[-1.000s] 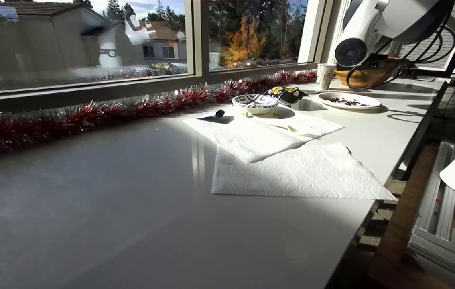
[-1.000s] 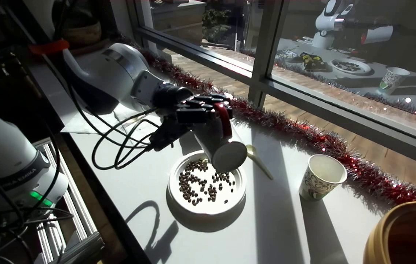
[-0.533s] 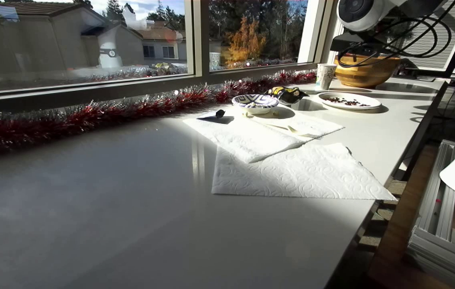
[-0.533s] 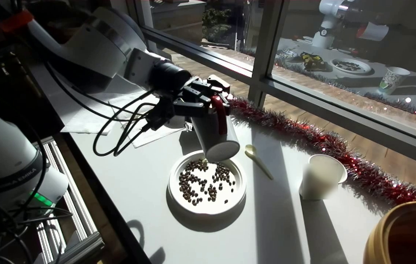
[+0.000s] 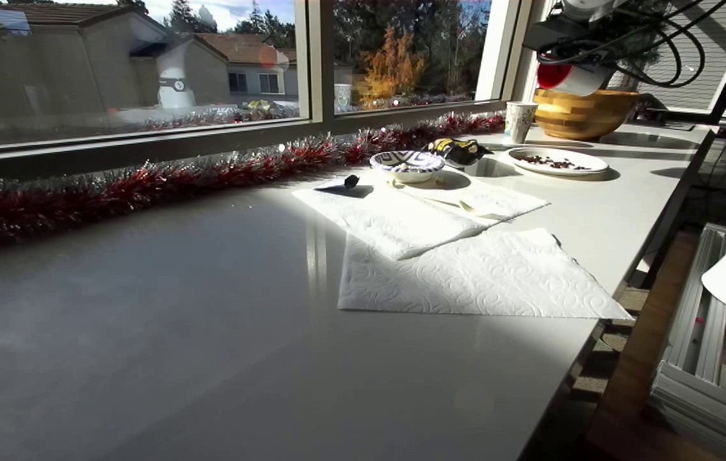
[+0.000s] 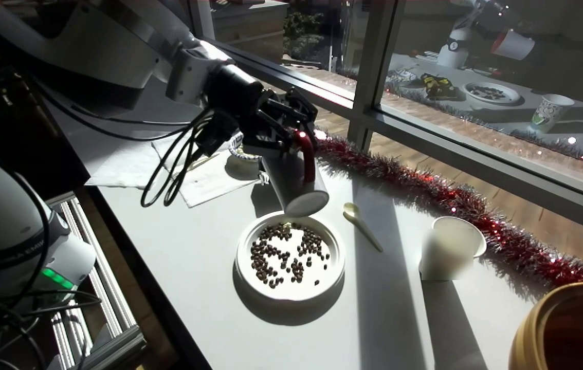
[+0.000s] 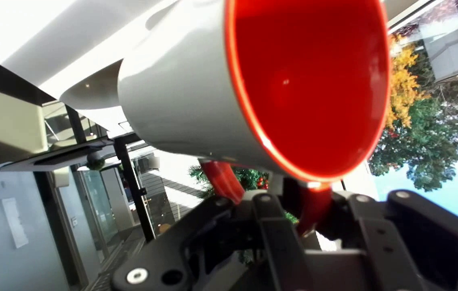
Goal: Pour out the beans from the cup
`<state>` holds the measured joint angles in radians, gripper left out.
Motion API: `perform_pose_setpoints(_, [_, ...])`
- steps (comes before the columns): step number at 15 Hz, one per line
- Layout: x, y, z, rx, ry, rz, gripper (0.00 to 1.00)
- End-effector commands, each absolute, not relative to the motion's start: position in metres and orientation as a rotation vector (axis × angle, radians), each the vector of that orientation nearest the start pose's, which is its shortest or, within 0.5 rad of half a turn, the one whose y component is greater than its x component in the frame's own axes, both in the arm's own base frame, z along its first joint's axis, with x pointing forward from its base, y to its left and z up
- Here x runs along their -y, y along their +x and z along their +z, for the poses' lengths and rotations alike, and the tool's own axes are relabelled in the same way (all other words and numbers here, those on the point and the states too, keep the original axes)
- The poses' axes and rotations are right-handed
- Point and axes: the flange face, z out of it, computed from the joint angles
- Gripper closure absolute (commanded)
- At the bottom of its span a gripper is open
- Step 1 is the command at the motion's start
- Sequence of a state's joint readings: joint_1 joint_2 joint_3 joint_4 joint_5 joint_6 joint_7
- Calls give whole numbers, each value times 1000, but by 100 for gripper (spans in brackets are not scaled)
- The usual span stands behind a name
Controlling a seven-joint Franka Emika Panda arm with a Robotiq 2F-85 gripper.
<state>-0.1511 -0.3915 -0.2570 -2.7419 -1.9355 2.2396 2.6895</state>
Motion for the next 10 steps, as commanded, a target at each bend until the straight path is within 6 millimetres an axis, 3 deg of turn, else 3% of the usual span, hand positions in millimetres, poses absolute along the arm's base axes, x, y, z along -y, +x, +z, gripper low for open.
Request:
perform_pose_setpoints(1, [169,346,372,-2116,-2105,-1840,98])
perform_pose_setpoints(10, [169,332,364,-1960,-2198,-1406,98])
